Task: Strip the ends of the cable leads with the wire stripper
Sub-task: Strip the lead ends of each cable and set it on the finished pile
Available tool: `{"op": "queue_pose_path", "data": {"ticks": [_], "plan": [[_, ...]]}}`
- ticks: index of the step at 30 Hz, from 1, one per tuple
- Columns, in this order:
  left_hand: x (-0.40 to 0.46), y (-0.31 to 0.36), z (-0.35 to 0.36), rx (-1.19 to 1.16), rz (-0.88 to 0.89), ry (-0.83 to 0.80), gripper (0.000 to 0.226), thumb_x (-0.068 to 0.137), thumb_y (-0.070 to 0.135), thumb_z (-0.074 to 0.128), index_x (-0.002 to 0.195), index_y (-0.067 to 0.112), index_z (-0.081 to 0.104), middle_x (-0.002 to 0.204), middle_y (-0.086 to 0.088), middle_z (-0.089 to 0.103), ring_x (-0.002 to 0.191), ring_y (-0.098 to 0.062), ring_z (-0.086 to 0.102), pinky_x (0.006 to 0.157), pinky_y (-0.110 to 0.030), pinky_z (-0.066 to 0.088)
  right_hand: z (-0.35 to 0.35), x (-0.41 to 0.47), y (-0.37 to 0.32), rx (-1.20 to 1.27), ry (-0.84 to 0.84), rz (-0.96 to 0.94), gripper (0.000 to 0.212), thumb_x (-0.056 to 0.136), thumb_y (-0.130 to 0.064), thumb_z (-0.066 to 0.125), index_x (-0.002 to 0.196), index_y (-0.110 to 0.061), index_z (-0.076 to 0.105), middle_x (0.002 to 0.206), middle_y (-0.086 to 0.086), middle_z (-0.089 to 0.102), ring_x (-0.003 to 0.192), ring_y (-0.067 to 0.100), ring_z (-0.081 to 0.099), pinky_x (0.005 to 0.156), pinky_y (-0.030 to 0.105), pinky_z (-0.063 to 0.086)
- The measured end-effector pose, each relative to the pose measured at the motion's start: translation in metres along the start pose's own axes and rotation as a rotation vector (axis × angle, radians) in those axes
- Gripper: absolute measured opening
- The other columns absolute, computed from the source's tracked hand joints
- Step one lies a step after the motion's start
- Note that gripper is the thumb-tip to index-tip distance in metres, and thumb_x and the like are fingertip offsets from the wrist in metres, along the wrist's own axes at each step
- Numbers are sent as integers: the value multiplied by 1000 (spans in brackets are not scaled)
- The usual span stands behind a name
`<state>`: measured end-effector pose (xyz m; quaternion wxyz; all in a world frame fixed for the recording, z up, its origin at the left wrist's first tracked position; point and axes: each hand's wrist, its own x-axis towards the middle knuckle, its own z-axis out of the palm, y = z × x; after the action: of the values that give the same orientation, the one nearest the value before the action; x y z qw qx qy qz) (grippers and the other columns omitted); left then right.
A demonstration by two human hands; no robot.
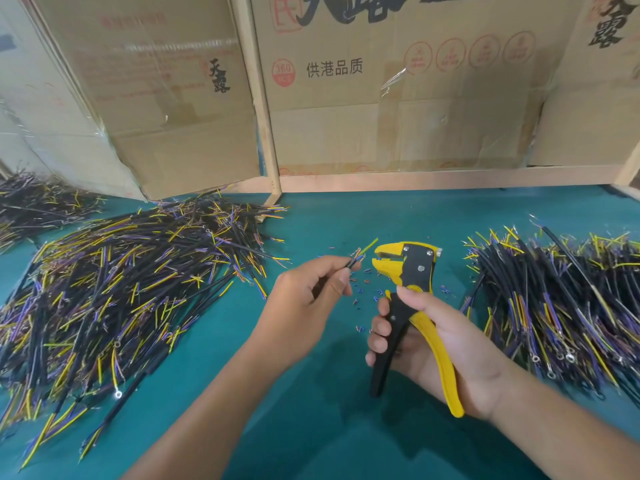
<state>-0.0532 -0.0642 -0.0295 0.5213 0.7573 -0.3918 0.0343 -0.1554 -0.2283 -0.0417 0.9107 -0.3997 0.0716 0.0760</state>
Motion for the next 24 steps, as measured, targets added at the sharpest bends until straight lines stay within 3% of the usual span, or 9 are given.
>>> {"op": "queue_pose_path", "data": {"ticks": [3,6,11,17,21,24], "plan": [[-3,-1,7,-43,-41,-52,16,102,24,52,103,28,67,77,10,65,61,-6,48,60,-27,44,3,-1,7,10,22,-67,26,77,-31,78,85,-8,67,75,12,55,66,28,56,69,45,57],[-8,1,16,-46,-43,-138,14,101,24,53,104,34,63,76,9,68,68,-11,59,70,-30,50,5,1,9,-100,176,-211,24,76,-27,76,84,-6,69,76,13,60,67,26,60,69,42,59],[-12,1,28,-12,-22,-199,8,99,30,53,102,37,52,77,15,70,68,-20,61,70,-38,49,0,1,5,-259,317,-334,21,81,-26,71,80,-5,64,75,12,60,67,21,60,61,32,58],[-13,1,26,17,-14,-221,6,101,25,55,100,31,55,79,16,69,69,-8,63,66,-30,49,-3,1,7,-331,352,-358,19,95,-15,64,82,-1,62,76,13,58,68,19,61,65,35,60],[-12,3,21,104,32,-257,1,101,23,56,102,24,56,74,8,67,54,-7,44,52,-17,35,-3,1,4,-344,360,-336,19,95,-14,65,80,-2,64,74,13,58,66,21,61,75,51,62],[-11,5,16,125,51,-267,4,101,21,57,103,18,58,71,7,66,51,-6,42,52,-10,31,-4,0,1,-369,348,-320,22,94,-16,66,74,-5,67,71,13,60,65,24,63,79,57,60]]}}
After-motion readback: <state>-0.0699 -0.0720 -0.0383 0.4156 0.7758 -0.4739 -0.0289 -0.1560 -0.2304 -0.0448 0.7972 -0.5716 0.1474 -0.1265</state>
